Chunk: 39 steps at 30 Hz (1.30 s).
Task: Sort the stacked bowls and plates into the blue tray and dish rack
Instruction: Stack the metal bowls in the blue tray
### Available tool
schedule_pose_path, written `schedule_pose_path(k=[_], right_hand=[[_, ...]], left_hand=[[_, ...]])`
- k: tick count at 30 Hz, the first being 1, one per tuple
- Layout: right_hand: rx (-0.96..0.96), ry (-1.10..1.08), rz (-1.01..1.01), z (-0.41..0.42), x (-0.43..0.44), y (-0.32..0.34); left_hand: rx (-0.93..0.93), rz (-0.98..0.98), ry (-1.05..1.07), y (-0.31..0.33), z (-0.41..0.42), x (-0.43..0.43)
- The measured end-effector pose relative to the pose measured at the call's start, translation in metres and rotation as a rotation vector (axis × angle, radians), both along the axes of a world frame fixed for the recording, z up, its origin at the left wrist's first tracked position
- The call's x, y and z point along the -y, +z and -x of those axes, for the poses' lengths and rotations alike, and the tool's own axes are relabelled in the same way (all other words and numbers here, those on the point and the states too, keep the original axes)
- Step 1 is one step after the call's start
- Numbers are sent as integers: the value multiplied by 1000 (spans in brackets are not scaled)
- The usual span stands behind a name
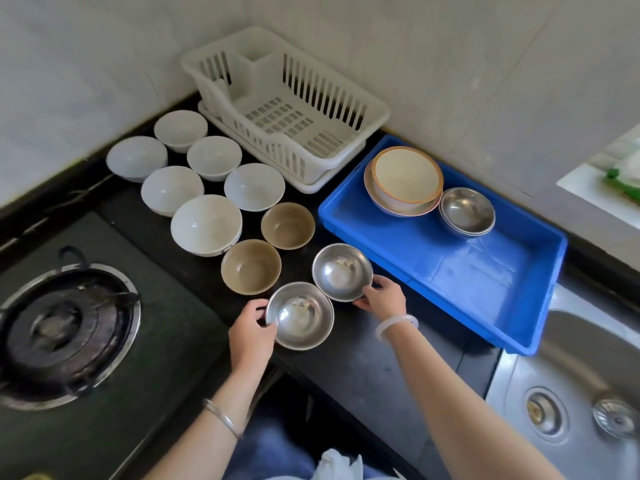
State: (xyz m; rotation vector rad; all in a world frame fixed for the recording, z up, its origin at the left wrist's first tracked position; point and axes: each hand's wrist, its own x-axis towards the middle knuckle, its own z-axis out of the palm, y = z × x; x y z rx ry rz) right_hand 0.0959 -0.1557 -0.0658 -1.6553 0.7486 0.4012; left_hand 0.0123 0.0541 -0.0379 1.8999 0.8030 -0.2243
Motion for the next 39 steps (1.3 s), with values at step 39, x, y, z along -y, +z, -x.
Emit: schedule_pose_path(k=[39], right_hand=[[10, 133, 89, 26, 41, 9]], left_hand=[[-12, 63, -301, -6, -73, 64]])
